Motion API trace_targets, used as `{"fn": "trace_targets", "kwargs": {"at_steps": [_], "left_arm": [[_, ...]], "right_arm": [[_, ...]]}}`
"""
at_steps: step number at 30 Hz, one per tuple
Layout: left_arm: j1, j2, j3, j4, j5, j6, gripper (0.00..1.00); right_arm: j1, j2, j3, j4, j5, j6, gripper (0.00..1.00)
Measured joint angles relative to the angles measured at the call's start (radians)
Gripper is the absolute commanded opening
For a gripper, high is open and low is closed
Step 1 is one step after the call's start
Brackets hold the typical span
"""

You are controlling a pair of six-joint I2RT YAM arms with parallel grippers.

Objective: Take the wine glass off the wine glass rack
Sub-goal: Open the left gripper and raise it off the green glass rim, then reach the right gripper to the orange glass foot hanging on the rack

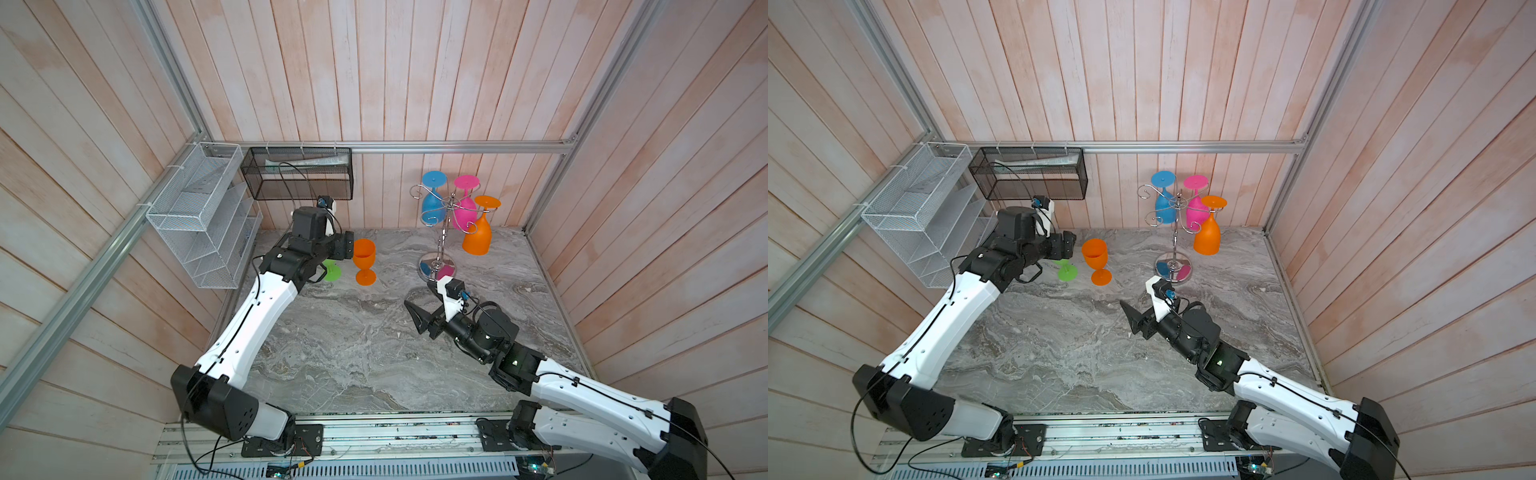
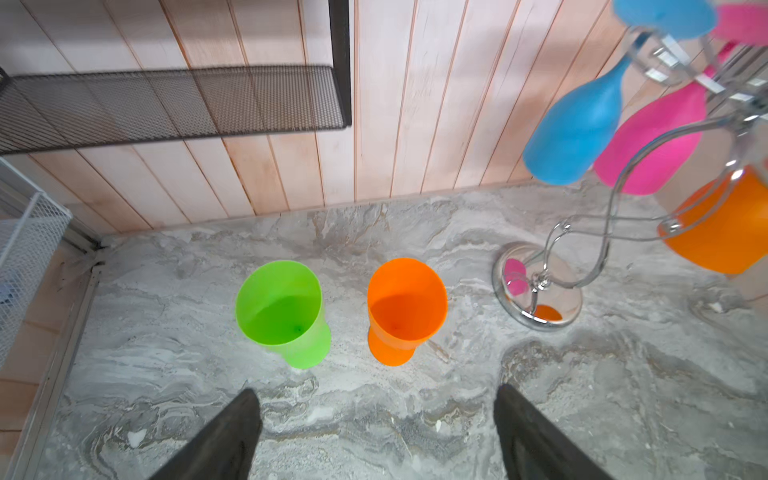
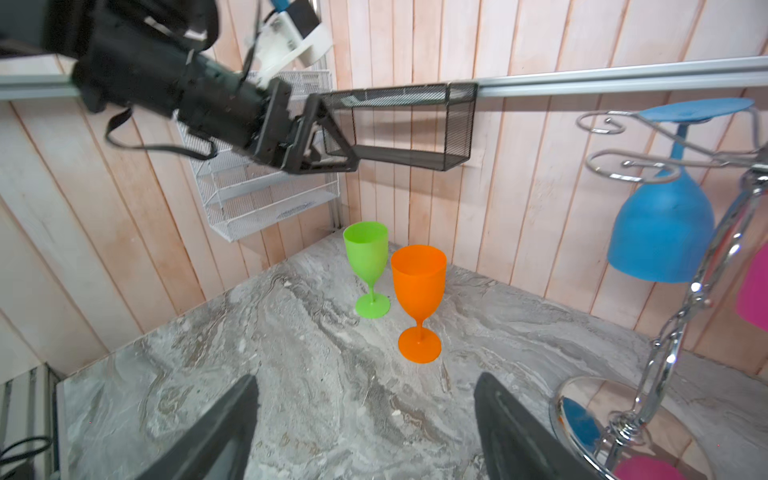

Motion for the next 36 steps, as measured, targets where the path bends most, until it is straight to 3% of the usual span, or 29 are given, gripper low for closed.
{"fn": "trace_targets", "kwargs": {"at_steps": [5,8,13,18,21,27,36], "left_arm": [[-0.093,-0.137,-0.17,0.144,0.027,0.002,0.89],[-0.119,-0.18,-0.248,0.209,0.051,0.011,0.89],[-0.119,-0.251,-0.357,0.314,0.097,0.012,0.89],[-0.128,-0.309,-0.41,0.384,0.143,0.016,0.89],[-0.136,-0.33,-0.436,0.423,0.166,0.016,0.89],[-0.147,-0.323,-0.449,0.457,0.187,0.016,0.89],[-0.151,-0.322,-0.457,0.472,0.189,0.019,0.89]], "right_arm": [[-0.011,0.024,0.194,-0.129,0.12,0.017,0.75],[-0.087,0.06,0.352,-0.24,0.167,0.057,0.72],[-0.407,0.079,0.515,-0.397,0.119,0.188,0.67],[-0.801,0.1,0.528,-0.474,-0.111,0.366,0.62],[-0.94,0.155,0.535,-0.493,-0.25,0.447,0.6],[-0.983,0.228,0.536,-0.527,-0.382,0.513,0.57],[-0.952,0.267,0.536,-0.536,-0.396,0.5,0.55]]}}
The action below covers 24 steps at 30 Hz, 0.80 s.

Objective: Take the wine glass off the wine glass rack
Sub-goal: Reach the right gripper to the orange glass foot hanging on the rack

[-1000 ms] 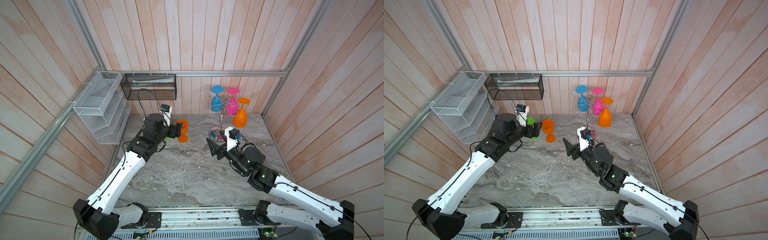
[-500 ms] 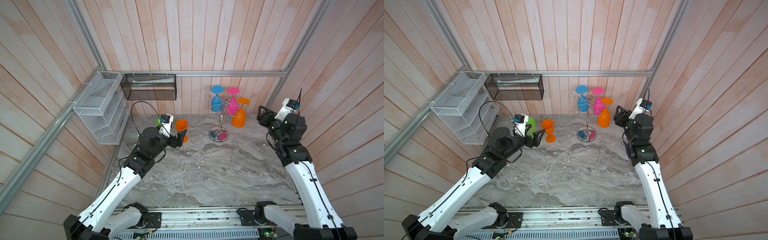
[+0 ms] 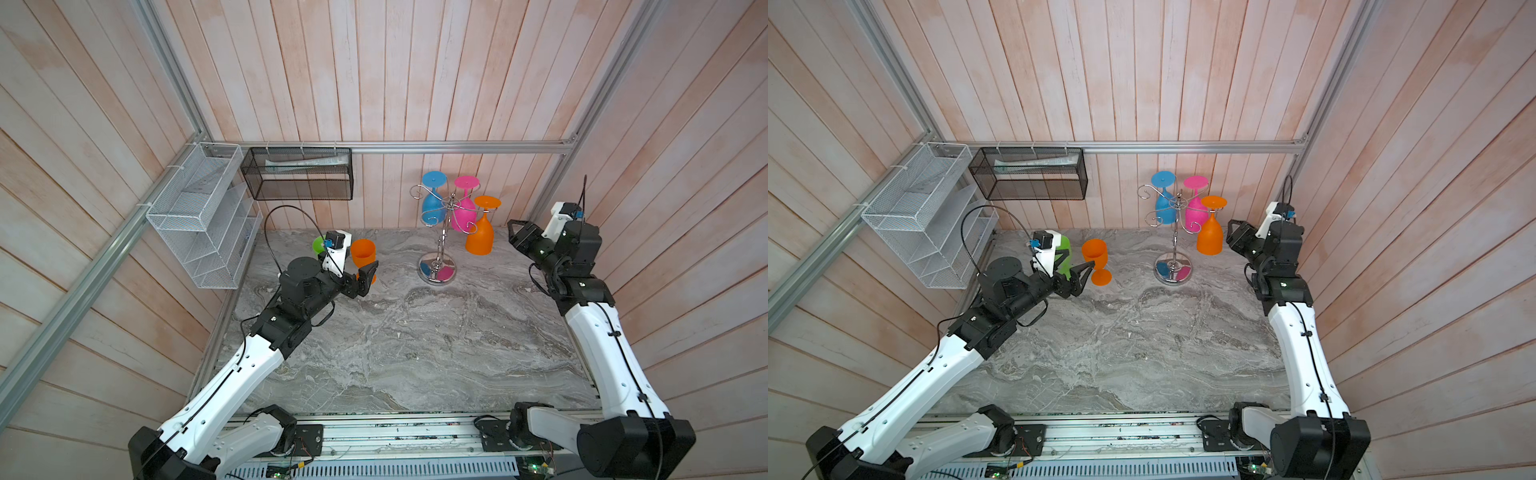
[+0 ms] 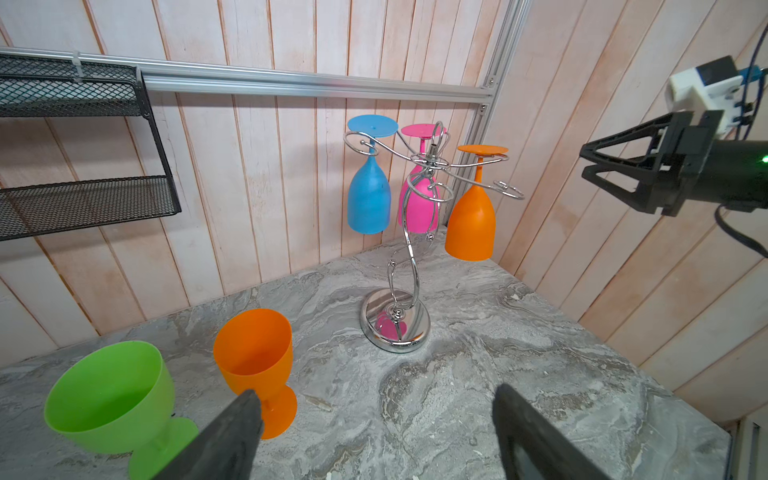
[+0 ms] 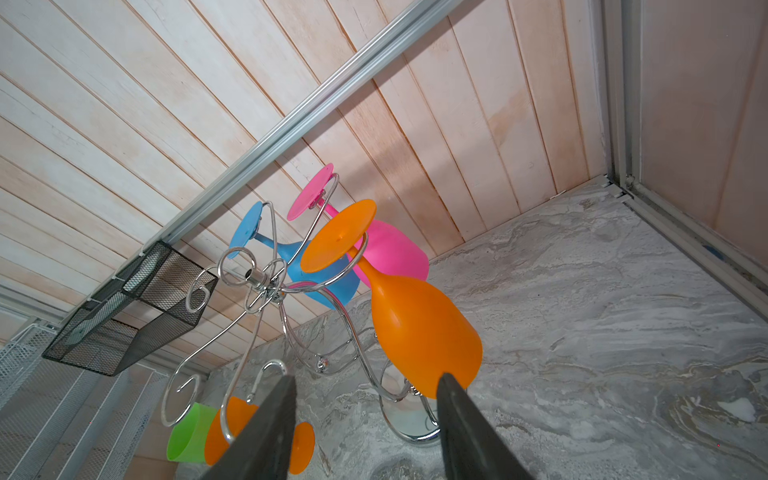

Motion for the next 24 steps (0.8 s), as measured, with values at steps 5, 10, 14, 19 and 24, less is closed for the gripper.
{"fn": "trace_targets", "kwargs": {"at_steps": [5,10,14,19,24], "left_arm": [[0.0,0.0,-0.005,0.003,-0.003,0.016,0.89],[0.0,0.0,-0.008,0.007,-0.012,0.03,0.89],[0.0,0.0,-0.009,0.008,-0.019,0.034,0.88],[0.0,0.0,-0.009,0.008,-0.019,0.034,0.89],[0.0,0.0,-0.009,0.008,-0.019,0.034,0.89]], "right_arm": [[0.08,0.084,0.023,-0.023,0.047,-0.055,0.55],[0.121,0.154,0.076,-0.034,0.083,-0.107,0.55],[0.147,0.189,0.103,-0.037,0.112,-0.149,0.55],[0.208,0.216,0.126,-0.043,0.163,-0.189,0.55],[0.273,0.221,0.134,-0.064,0.217,-0.202,0.55]]}}
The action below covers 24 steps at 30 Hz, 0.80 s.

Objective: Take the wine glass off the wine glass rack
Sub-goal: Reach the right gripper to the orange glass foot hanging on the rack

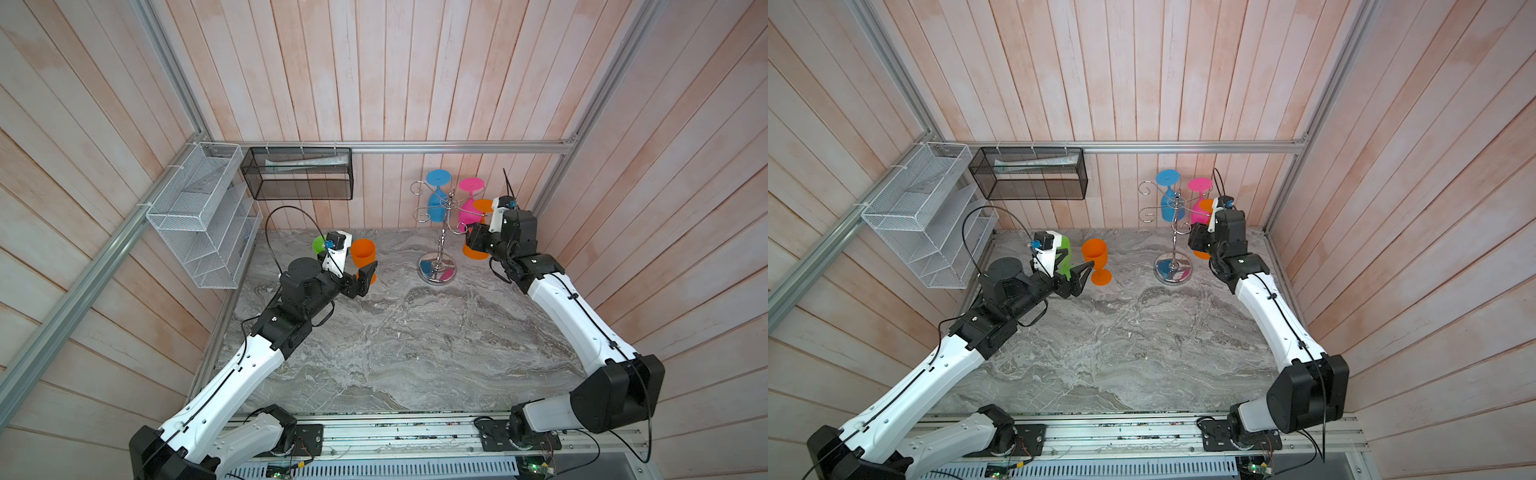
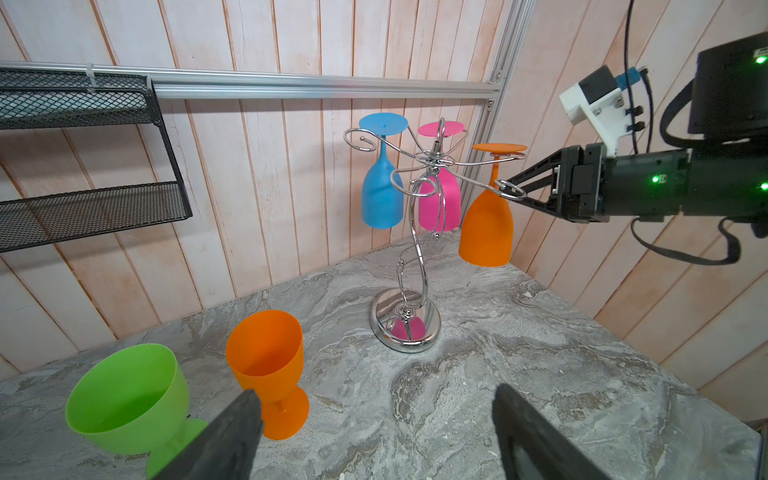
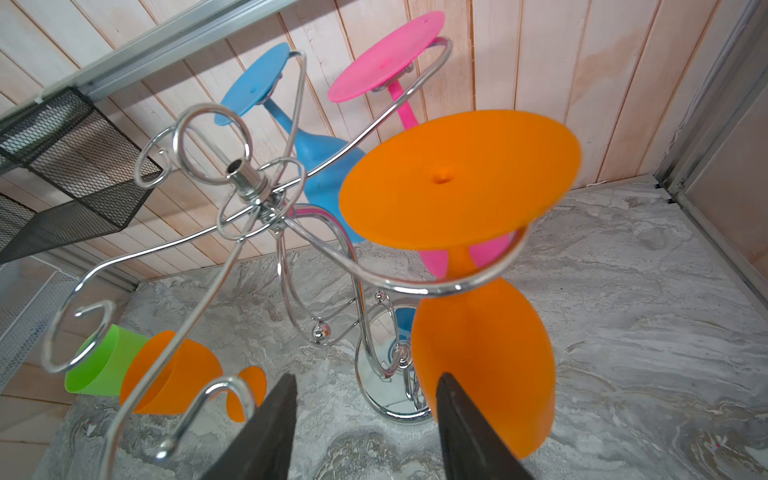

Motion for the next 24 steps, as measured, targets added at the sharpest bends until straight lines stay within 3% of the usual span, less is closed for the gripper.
{"fn": "trace_targets", "kwargs": {"at_steps": [7,17,24], "left_arm": [[0.0,0.0,0.0,0.0,0.0,0.0,0.89],[0.0,0.0,0.0,0.0,-0.008,0.009,0.89],[0.0,0.008,-0.003,0.0,-0.027,0.018,0.89]], "right_arm": [[0.109,0.02,0.024,-0.009,0.099,0.023,0.56],[0.248,0.115,0.082,0.007,0.267,0.219,0.62],[0.296,0.177,0.15,0.014,0.298,0.306,0.64]]}}
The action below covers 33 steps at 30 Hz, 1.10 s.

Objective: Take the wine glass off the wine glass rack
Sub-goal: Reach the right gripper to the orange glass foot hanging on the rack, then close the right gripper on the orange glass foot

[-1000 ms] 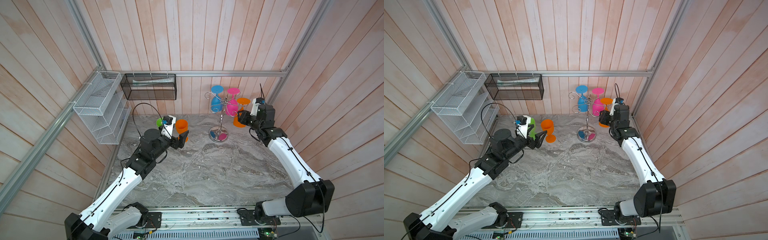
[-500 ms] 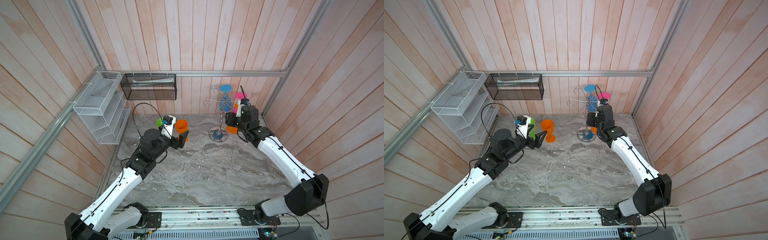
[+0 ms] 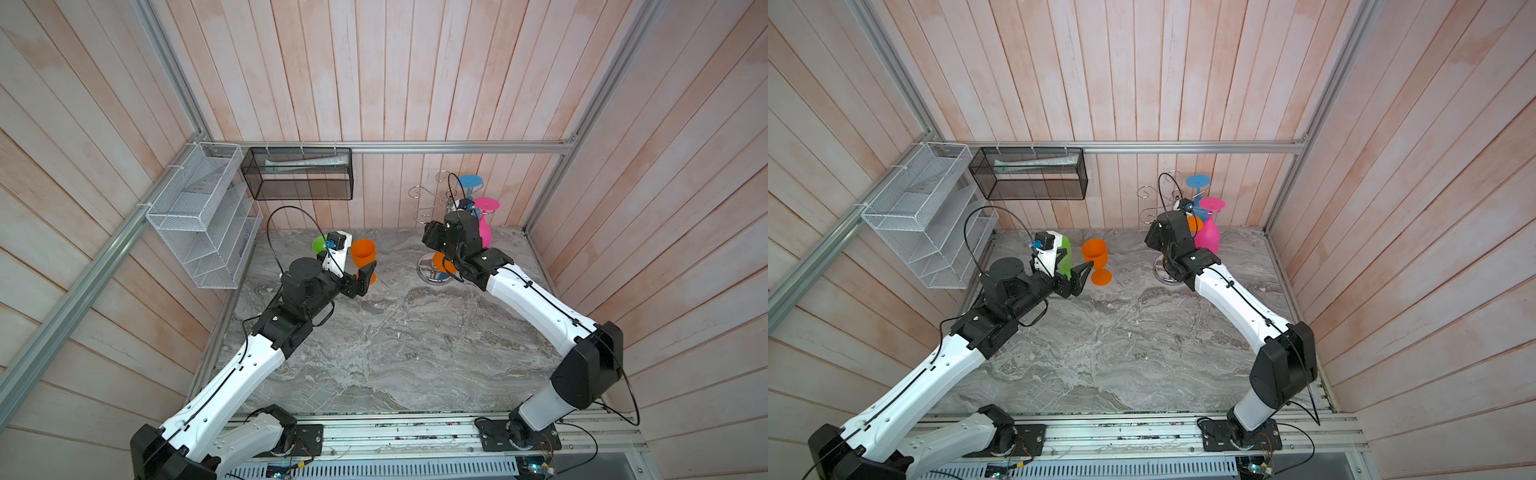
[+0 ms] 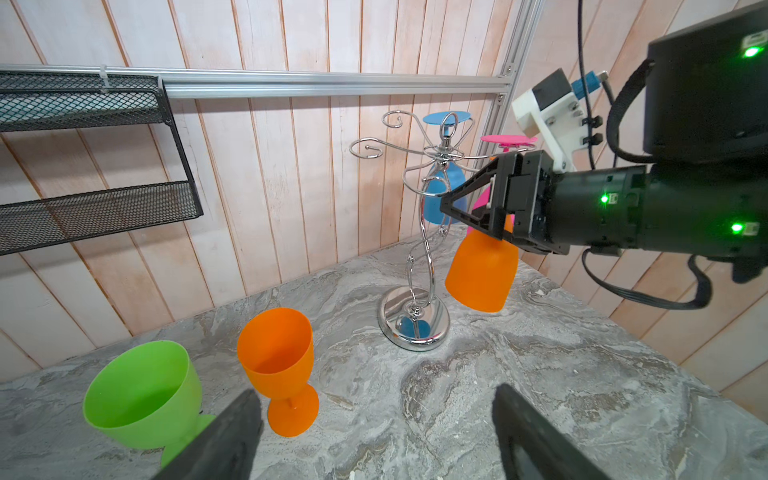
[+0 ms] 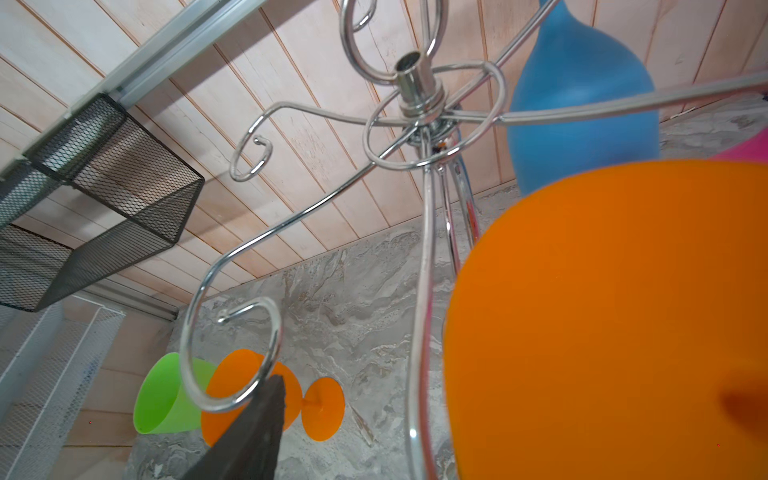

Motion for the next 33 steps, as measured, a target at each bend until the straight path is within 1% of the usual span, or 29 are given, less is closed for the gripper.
{"fn": "trace_targets", "kwargs": {"at_steps": [4,8,14,20,26,30,33], "left_arm": [[0.0,0.002,0.0,0.0,-0.002,0.0,0.89],[0.0,0.002,-0.001,0.001,-0.002,0.0,0.89],[0.0,0.002,-0.005,0.001,-0.002,0.001,0.89],[0.0,0.001,-0.008,0.003,-0.001,0.002,0.89],[0.0,0.001,-0.023,0.01,0.003,0.009,0.89],[0.0,0.001,-0.024,0.014,0.013,0.012,0.89],[-0.004,0.001,-0.026,0.024,0.025,0.015,0.89]], "right_arm": [[0.013,-0.012,-0.001,0.022,0.004,0.051,0.64],[0.028,-0.068,-0.049,0.065,0.003,0.104,0.64],[0.067,-0.119,-0.061,0.104,-0.01,0.146,0.64],[0.102,-0.14,-0.061,0.115,-0.024,0.146,0.59],[0.124,-0.196,-0.061,0.114,-0.039,0.119,0.58],[0.119,-0.253,-0.061,0.105,-0.048,0.098,0.58],[0.084,-0.293,-0.064,0.095,-0.082,0.095,0.56]]}}
